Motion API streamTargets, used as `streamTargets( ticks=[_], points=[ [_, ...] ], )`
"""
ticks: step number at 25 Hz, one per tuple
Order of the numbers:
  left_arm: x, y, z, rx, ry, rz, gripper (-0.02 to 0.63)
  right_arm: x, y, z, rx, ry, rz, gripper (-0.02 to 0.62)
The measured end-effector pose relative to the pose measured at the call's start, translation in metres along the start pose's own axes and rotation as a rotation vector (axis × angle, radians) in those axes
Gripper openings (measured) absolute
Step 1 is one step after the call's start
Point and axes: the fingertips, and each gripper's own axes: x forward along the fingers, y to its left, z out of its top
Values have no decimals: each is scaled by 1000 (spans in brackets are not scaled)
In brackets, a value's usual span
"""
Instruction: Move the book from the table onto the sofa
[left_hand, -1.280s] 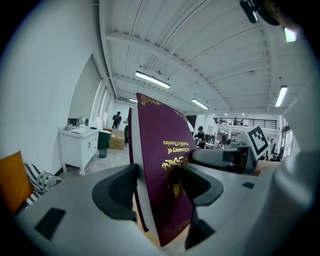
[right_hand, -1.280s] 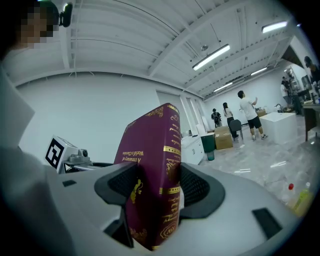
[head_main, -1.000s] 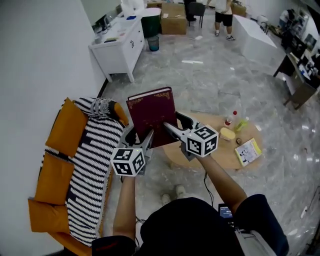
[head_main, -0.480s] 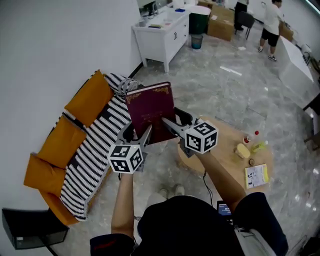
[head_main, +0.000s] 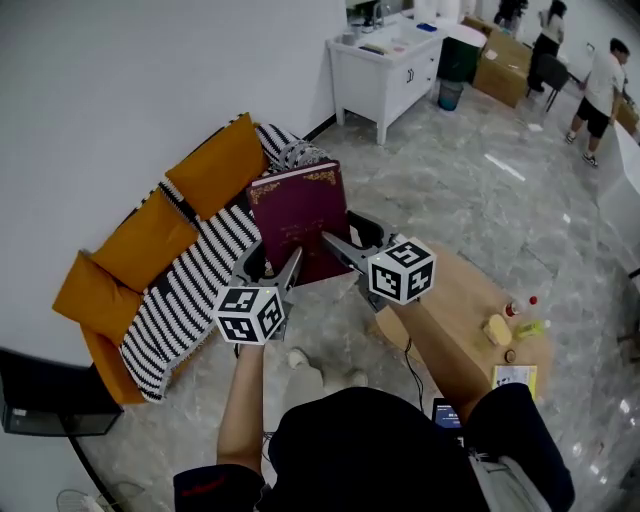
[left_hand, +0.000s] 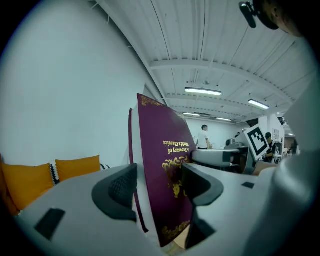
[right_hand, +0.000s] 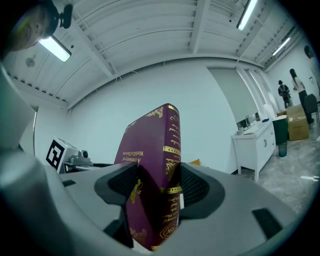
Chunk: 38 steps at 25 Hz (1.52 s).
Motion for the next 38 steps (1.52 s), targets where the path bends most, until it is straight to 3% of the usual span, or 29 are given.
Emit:
streamTargets(
  ticks=[12, 29, 35, 38],
  points=[
    [-16, 77, 8, -38, -35, 90, 290, 81, 25, 2, -21, 29, 96, 276],
    [-22, 256, 44, -62, -61, 133, 290, 263, 65, 17, -29, 48, 137, 276],
    [-19, 290, 42, -54, -66, 157, 290, 297, 66, 10, -23, 35, 165, 276],
    [-27, 337, 53, -71, -65, 151, 290, 343, 83, 15, -21, 51, 159, 276]
  ],
)
